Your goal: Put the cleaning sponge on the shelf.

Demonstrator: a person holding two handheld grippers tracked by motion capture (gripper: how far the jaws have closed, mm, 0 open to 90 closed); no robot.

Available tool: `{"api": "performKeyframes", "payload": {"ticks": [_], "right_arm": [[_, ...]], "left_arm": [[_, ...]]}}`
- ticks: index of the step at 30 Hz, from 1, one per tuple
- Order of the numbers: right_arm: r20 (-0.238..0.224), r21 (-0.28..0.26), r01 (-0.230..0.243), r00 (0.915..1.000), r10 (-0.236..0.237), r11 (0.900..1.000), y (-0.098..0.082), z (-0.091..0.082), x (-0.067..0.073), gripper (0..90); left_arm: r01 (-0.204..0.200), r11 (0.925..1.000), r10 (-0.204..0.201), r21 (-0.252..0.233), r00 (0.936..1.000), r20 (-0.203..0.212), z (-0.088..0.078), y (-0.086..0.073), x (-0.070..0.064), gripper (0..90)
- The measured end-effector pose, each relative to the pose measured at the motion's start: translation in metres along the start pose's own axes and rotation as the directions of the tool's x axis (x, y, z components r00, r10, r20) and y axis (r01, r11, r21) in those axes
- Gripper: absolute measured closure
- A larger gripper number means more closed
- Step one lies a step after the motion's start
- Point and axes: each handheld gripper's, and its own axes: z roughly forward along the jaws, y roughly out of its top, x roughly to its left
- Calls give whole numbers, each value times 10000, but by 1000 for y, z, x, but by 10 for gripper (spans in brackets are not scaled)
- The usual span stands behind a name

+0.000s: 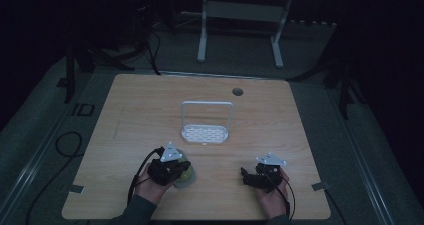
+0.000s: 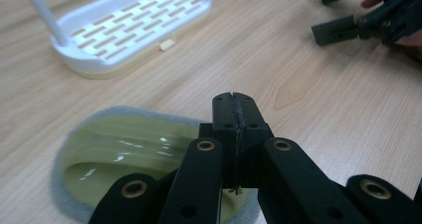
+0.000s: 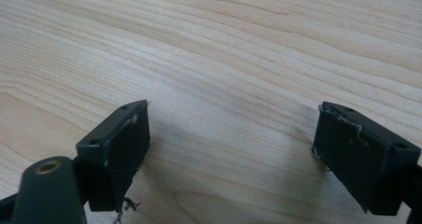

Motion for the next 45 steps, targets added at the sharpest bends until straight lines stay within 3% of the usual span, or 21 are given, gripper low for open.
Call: {"api": "performKeyframes", "payload": {"ticks": [4, 11, 18, 30, 35, 40, 45], "right_arm": [[0, 1, 0, 10000, 0, 10000, 0, 0, 0, 143], [1, -1, 2, 10000, -2, 10000, 0, 0, 0, 143], [1, 0, -1, 10000, 1, 10000, 0, 0, 0, 143], [1, -1, 0, 10000, 0, 10000, 0, 0, 0, 143], [-1, -1, 0, 10000, 0, 10000, 0, 0, 0, 143], [3, -3, -4, 10000, 4, 10000, 0, 0, 0, 143], [2, 0, 3, 10000, -3, 10000, 0, 0, 0, 143]], "left_arm": [[-184, 9995, 181, 261, 9998, 132, 6, -2, -6, 898], [-151, 9986, 143, 508, 9997, 175, 12, -6, -7, 898], [-119, 9972, 112, 744, 9999, 94, 5, -15, -5, 898], [292, 9937, -226, 1077, 9978, -622, -19, -32, 13, 898], [665, 9922, -557, 1057, 9932, -1019, -23, -35, 22, 897], [1164, 9889, -1027, 928, 9848, -1404, -25, -34, 37, 896], [1178, 9891, -1049, 886, 9848, -1382, -25, -29, 42, 860]]}}
